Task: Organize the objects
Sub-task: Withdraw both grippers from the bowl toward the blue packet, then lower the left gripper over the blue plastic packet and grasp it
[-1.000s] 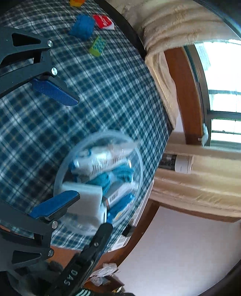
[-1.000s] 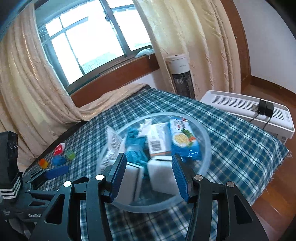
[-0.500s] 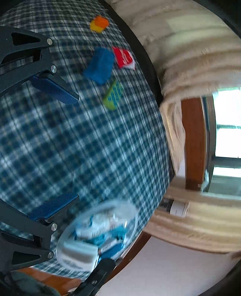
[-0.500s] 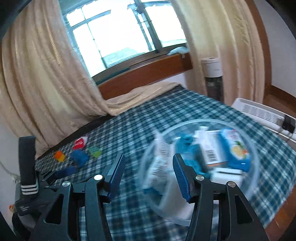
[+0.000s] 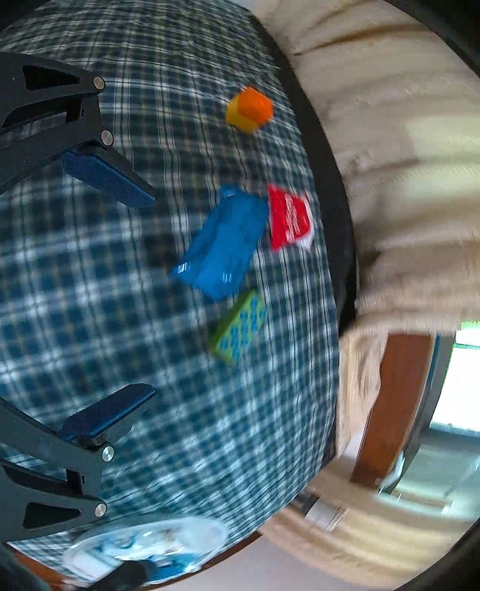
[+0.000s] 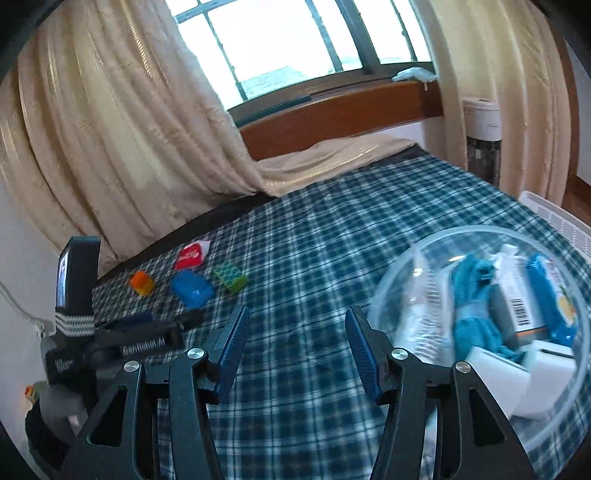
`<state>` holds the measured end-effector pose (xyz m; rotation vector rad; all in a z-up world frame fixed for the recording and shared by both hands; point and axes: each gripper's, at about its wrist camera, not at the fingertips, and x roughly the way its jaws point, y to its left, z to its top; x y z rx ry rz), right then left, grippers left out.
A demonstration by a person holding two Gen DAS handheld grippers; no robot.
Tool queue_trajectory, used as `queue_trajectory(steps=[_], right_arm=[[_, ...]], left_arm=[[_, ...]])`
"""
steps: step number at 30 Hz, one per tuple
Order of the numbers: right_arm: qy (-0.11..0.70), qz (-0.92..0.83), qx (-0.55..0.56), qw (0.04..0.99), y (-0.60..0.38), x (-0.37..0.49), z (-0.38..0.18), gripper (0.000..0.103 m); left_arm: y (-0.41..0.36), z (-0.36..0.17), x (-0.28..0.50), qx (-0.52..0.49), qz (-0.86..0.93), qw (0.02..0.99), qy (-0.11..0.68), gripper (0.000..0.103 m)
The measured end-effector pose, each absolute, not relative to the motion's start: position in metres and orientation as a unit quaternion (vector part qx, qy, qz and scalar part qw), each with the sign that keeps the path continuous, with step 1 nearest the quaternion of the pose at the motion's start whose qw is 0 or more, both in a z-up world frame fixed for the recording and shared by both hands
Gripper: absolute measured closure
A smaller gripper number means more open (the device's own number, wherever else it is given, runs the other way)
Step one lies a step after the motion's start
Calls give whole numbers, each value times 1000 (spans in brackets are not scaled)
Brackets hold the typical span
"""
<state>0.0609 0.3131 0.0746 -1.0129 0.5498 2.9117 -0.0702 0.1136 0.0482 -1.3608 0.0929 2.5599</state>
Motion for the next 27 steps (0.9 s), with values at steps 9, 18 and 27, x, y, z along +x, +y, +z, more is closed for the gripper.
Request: queue_trajectory(steps=[9,18,27], right_arm=[[172,920,-352,-22,296,37,60,47],[164,915,-366,-42,283,20,54,47],[164,908,-383,-49,275,8,45,47]], left_arm=[[77,46,-112,-476,878,45,-11,5],[67,31,-146,-505,861,10,-67,5],[70,21,-163,-511,856,0,-83,3]])
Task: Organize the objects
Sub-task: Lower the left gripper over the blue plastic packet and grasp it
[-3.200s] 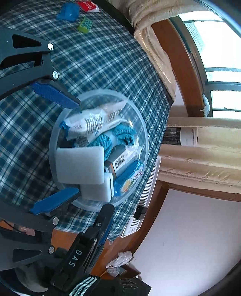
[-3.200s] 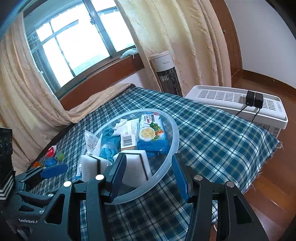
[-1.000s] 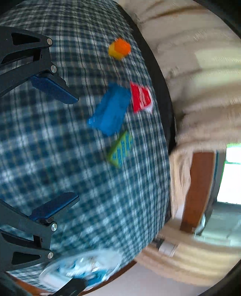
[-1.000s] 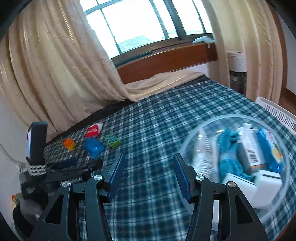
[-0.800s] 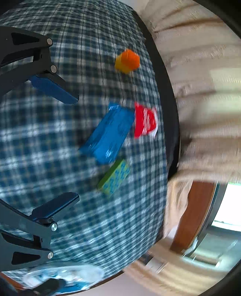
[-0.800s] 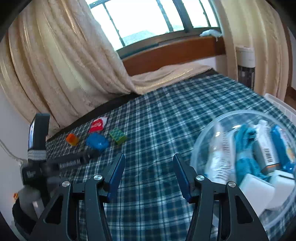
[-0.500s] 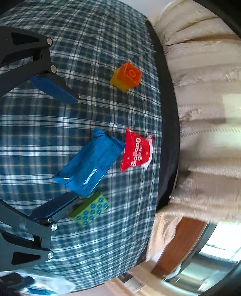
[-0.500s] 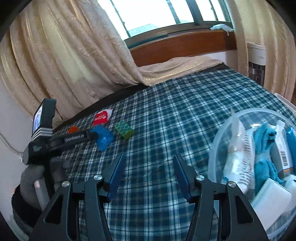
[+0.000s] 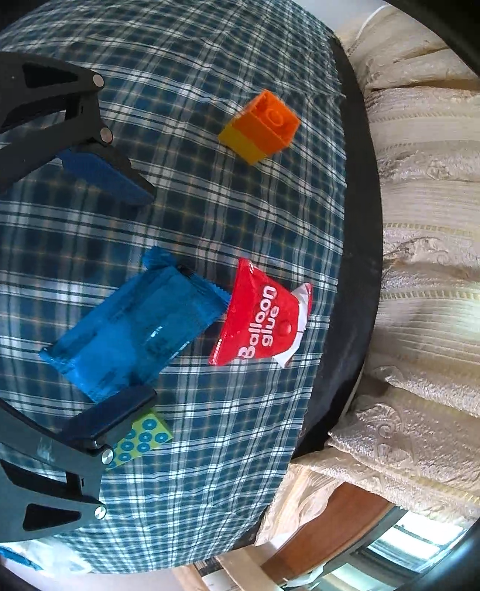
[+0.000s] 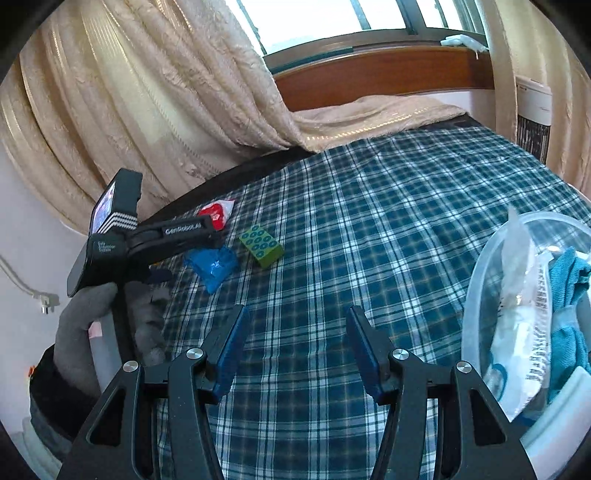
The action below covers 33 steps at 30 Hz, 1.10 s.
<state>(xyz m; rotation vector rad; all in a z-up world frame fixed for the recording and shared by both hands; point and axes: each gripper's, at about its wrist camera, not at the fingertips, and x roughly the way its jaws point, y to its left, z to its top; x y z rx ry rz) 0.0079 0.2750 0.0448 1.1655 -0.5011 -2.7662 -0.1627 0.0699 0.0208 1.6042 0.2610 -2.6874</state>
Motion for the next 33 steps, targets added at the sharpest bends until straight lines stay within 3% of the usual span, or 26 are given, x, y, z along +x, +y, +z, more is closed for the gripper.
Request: queue_trajectory(steps=[33], right_arm=[[-163,-902,396,55,259,8,38,47]], left_arm=[[60,14,-153,504,-863,4,39,1]])
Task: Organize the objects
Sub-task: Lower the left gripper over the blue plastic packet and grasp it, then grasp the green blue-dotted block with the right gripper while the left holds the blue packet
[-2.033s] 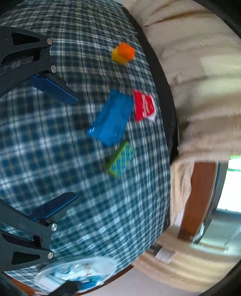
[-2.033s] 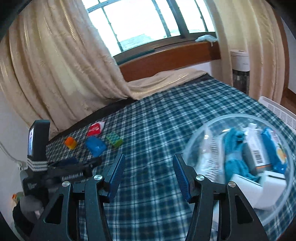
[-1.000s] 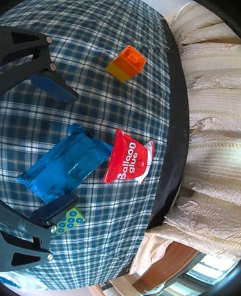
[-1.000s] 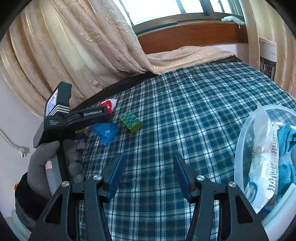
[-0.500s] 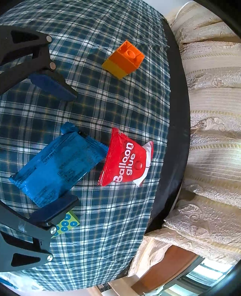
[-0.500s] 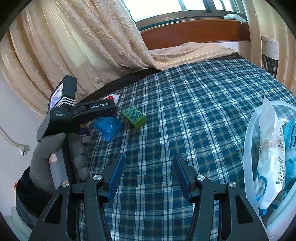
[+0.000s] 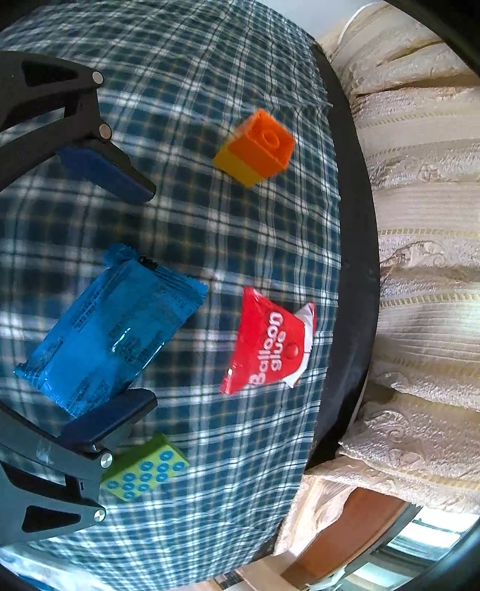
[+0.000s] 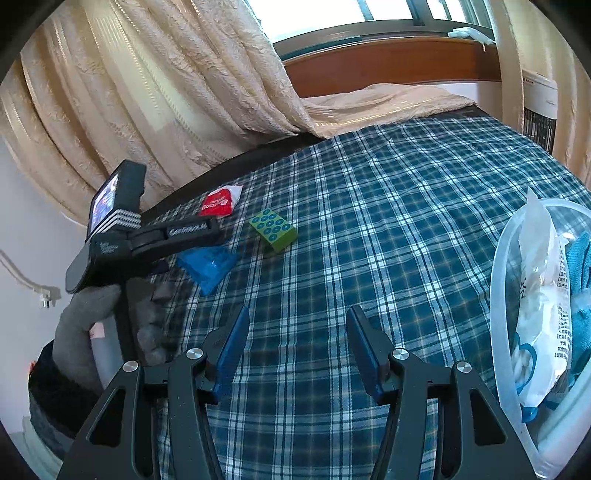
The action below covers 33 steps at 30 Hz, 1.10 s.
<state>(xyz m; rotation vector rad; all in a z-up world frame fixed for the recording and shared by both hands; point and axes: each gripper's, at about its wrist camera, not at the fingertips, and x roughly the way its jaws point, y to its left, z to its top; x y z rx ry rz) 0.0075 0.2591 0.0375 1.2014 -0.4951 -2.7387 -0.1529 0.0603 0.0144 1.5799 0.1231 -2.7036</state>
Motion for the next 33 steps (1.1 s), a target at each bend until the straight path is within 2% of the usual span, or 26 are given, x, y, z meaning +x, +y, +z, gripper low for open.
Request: queue_trajectory(steps=[18,27,28,31,33], right_arm=[[-161,-901,398,62,252,10,35,47],[-146,-902,402,57,250,4,34,47],[-140,-903,403,55,249,0,34,47],[-127,-902,409,54,246,-12,33,47],[-126,-899,416,55,244,-21,31,47]], left_arm=[[55,17,-130,512,-857,-16,60,1],[62,4,-132,502,-864,-3,29,1],[61,3,-132,499,-866,-4,26,4],[63,6,-130,485,-874,-15,7,24],[62,7,-129,483,-875,-24,7,30]])
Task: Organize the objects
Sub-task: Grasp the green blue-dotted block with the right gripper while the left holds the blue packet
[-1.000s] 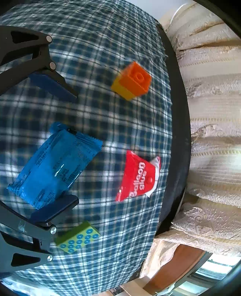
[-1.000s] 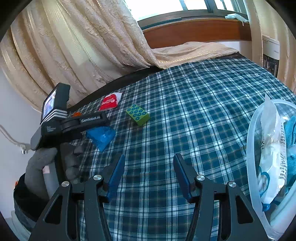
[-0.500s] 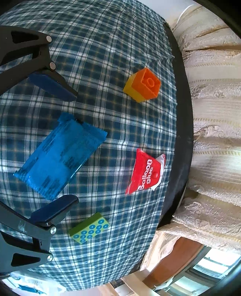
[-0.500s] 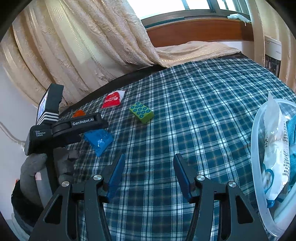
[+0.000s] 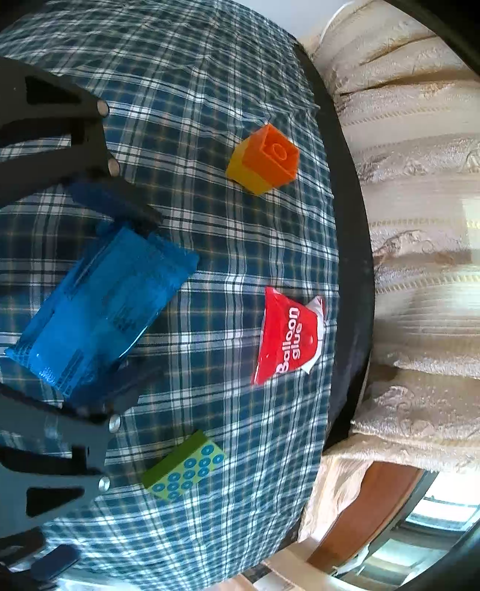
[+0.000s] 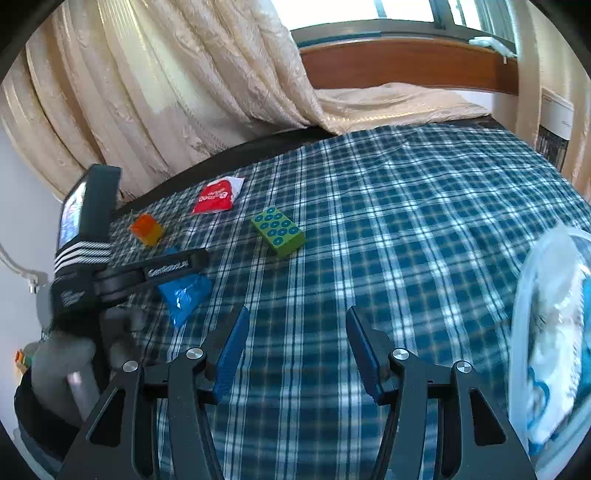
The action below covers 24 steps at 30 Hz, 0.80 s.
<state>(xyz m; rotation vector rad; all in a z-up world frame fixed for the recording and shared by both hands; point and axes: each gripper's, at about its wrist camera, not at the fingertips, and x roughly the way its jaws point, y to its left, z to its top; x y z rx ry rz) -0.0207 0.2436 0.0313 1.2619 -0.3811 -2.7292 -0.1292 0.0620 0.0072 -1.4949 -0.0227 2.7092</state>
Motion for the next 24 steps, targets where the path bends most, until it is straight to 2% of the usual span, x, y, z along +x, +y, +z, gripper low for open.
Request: queue_trajectory(steps=[4,18,19,22,24], right_arm=[[-118,-893,431,58,237,-41,25,47],[-79,-885,454,57,218,-120,9,47],[-78,-887,451,58,218,-125,9,47],[-77,-888,449,64,216,-133,8,47],[-71,-890,446,66,214,-134,8,47]], left_arm=[[56,10,-129,-483,874,48,-16,38],[47,20,-133,-486,868,101,-23,38],[45,21,-133,-485,868,102,-26,37],[41,23,-134,-487,868,96,-33,25],[39,25,-135,-487,868,93,-37,24]])
